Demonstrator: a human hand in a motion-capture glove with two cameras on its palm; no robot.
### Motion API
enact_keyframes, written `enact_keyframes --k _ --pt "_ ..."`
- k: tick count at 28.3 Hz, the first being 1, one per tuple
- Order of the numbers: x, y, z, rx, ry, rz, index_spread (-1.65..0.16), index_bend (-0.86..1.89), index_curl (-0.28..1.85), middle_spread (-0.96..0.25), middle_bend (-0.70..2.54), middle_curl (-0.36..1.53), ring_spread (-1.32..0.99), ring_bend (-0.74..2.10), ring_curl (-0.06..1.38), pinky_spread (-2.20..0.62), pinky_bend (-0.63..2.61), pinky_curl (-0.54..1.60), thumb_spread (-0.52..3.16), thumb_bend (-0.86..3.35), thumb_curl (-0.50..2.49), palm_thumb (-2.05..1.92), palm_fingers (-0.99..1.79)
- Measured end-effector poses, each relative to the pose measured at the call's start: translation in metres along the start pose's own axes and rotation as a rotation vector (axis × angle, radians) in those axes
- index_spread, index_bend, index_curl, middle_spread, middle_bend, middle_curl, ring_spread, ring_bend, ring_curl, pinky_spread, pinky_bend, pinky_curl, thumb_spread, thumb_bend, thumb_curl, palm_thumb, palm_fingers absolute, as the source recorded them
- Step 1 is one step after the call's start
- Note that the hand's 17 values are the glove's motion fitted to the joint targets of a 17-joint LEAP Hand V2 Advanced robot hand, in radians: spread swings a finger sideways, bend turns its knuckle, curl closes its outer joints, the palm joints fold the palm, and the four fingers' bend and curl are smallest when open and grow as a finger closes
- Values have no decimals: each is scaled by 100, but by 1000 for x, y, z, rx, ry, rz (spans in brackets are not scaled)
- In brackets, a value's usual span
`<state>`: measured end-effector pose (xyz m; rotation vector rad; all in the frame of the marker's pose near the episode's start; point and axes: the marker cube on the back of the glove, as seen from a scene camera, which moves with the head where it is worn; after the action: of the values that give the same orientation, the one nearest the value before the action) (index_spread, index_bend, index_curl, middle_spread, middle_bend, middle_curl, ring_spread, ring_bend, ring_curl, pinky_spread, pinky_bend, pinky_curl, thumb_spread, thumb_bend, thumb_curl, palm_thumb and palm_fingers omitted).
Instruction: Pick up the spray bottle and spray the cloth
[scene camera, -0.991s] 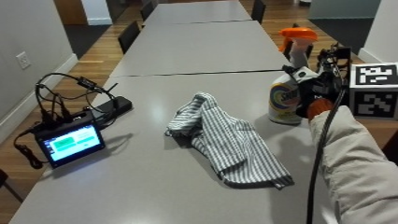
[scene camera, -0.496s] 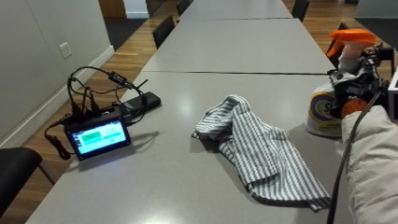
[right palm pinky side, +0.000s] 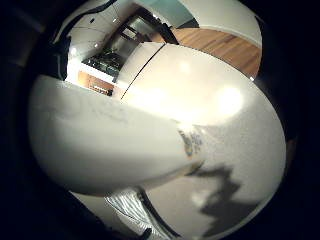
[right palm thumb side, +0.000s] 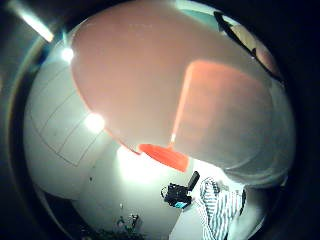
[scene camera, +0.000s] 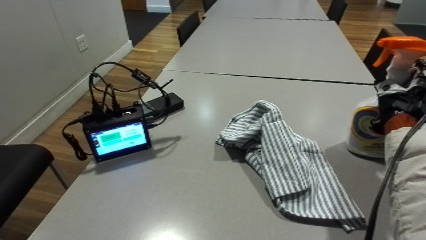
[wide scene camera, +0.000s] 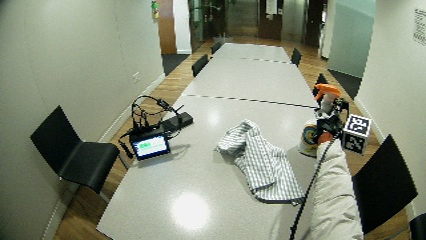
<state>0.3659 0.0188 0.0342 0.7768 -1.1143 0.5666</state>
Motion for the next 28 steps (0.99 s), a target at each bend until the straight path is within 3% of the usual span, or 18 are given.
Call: enact_keyframes --k 7,12,19,28 --pt "-30 9 15 -110 124 -110 -28 21 52 -10 38 50 -15 47 47 -15 23 38 38 11 58 124 100" --pt "-87 16 50 -197 424 -369 -27 19 53 -9 37 51 -15 45 48 -16 22 40 34 9 61 124 101" --pt "-158 44 93 -192 856 -656 -27 19 55 -10 36 54 -15 43 50 -17 20 42 28 6 64 123 105" --pt "-166 93 140 -280 1104 -772 -28 18 57 -10 36 56 -16 41 52 -20 19 45 23 0 67 123 108"
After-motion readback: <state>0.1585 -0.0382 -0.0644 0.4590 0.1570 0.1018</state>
